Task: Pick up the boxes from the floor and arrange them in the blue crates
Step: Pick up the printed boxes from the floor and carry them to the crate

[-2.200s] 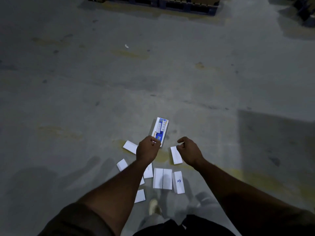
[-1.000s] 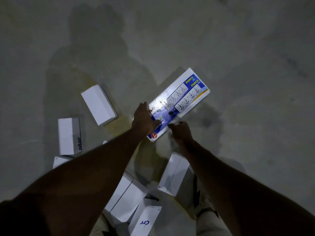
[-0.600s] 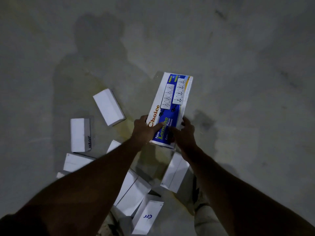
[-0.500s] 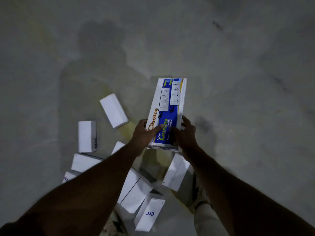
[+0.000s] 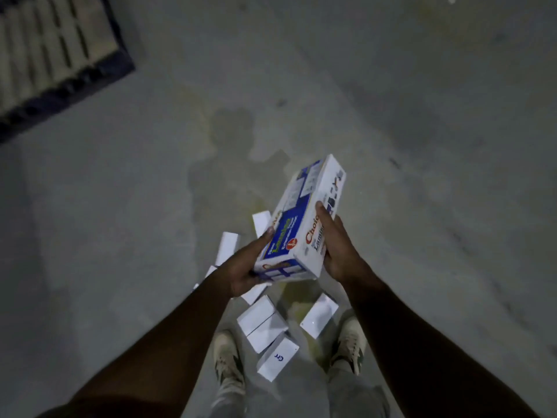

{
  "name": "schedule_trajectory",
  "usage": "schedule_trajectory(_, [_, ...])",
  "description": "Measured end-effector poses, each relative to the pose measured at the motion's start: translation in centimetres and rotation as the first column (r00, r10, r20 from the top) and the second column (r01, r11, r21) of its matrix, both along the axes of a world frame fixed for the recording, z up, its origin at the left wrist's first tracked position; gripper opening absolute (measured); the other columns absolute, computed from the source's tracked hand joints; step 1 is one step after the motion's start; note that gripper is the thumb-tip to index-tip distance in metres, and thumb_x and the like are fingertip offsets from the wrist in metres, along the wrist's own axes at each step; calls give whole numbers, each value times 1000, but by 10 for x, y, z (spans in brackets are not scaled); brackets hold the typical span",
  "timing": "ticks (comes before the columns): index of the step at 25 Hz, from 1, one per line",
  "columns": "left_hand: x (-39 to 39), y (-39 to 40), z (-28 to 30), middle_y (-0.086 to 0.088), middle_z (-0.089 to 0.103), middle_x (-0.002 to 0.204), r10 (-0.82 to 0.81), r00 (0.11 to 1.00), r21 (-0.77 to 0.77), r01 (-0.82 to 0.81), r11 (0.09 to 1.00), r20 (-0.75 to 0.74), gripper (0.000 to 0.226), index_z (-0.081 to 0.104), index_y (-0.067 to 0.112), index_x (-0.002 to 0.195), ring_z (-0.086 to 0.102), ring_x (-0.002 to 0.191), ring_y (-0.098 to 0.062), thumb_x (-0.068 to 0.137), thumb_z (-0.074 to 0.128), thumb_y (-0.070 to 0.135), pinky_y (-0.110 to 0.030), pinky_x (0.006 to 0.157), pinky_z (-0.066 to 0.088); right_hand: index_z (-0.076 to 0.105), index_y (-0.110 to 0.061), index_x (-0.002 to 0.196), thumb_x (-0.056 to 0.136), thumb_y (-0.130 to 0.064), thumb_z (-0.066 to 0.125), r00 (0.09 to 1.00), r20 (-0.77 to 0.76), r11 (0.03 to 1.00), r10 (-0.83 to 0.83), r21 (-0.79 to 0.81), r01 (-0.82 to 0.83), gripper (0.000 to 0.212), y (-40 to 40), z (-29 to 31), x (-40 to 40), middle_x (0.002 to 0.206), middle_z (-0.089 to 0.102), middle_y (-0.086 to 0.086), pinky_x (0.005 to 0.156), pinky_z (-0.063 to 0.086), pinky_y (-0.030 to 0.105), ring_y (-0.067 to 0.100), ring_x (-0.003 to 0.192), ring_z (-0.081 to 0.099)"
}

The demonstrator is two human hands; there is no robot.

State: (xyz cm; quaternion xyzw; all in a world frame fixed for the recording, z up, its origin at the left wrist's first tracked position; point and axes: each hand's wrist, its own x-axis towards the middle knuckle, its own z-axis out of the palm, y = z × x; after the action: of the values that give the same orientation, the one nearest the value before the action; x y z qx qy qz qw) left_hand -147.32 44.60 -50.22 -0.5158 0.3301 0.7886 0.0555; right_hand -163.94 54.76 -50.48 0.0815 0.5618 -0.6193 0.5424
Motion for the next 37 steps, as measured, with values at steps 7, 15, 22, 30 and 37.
schedule_trajectory(7, [62,11,166,-4,67,106,182,980,-246,-196,949,-79,50,64,21,124,62,109,-22,95,50,60,-39,83,53,47,-35,134,96,-43,56,856,-303,887,420,-61,-457,40,-26,178,96,116,70,10,88,58,51,30,98,72])
schedule_trajectory(15, [242,-13,255,-20,71,119,387,860,-147,-453,879,-333,54,59,9,137,74,93,-29,98,57,46,-41,83,61,52,-30,133,101,-36,51,577,-535,696,617,29,-717,33,-76,270,232,126,61,-5,70,54,12,-4,97,67])
schedule_trajectory(22, [440,-12,276,-22,71,121,588,687,-45,-666,744,-427,68,63,12,134,73,99,-34,84,64,59,-47,84,61,36,-17,145,82,-52,70,449,-446,526,775,60,-848,80,-128,285,412,125,65,2,79,60,35,19,98,72])
schedule_trajectory(30, [647,-2,329,-19,63,137,692,561,-258,-826,501,-454,89,57,16,142,63,122,-34,70,81,62,-49,109,47,42,-23,141,92,-59,55,242,-453,242,858,-60,-968,62,-170,314,649,114,72,-1,82,59,37,15,96,73])
schedule_trajectory(37, [782,6,342,-22,66,130,843,320,-393,-908,144,-432,76,54,13,142,66,114,-38,81,74,54,-51,98,55,46,-20,132,95,-50,55,8,-441,-49,897,-119,-992,48,-207,332,814,104,73,2,57,56,24,13,82,75])
